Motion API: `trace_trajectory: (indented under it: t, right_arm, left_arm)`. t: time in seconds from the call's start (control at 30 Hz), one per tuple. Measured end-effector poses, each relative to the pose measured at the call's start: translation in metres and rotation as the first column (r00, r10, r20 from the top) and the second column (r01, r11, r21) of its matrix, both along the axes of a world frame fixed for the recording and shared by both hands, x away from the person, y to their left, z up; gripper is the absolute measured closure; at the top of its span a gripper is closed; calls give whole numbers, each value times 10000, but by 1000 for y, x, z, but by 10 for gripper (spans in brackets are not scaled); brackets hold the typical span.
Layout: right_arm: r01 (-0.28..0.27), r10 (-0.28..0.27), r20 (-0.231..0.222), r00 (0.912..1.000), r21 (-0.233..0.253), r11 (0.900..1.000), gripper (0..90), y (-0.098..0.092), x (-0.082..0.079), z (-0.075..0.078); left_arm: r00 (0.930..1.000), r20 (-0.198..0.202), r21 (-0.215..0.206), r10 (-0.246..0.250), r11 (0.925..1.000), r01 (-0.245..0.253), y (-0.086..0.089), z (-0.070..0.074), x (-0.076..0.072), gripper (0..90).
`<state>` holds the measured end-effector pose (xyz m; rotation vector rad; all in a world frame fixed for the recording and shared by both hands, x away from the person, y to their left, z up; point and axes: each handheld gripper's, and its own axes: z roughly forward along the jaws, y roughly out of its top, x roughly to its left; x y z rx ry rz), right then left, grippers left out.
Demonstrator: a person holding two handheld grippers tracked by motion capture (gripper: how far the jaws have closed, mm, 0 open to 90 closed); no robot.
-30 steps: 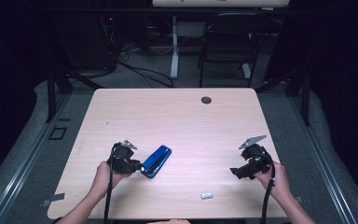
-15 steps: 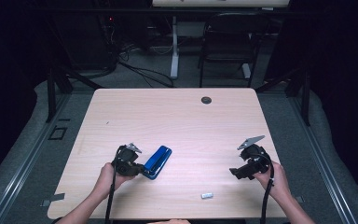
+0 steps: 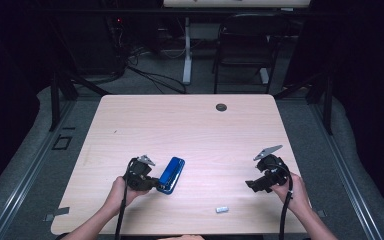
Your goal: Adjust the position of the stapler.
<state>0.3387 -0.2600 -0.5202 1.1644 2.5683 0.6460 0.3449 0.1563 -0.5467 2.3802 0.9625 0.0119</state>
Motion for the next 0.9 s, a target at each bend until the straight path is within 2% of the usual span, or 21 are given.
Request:
trace_trajectory:
  t: [0.37, 0.57, 0.6, 0.67, 0.8, 0.9]
  right_arm:
    - [-2, 2, -68, 10000, -46, 10000, 79, 1, 1, -1]
    - [-77, 74, -144, 9999, -213, 9997, 80, 1, 1, -1]
    - [-69, 67, -138, 9999, -204, 9998, 80, 1, 1, -1]
    - [-40, 40, -185, 9998, 10, 10000, 81, 3, 0, -1]
    - [-191, 189, -162, 9997, -121, 9997, 81, 7, -1, 0]
    - [-245, 244, -158, 9996, -60, 9997, 81, 9, -1, 0]
  left_arm:
    - [9998, 121, -250, -175, 9995, 178, -11, -1, -3, 867]
    - [9981, 165, -389, -595, 9974, 601, -26, -3, -7, 862]
    - [9965, 255, -377, -801, 9960, 810, -29, -3, -7, 862]
    - [9962, 266, -501, -828, 9952, 841, -31, -4, -7, 859]
    - [9958, 248, -672, -881, 9937, 896, -33, -5, -7, 856]
    - [9951, 439, -727, -887, 9931, 917, -40, -6, -8, 858]
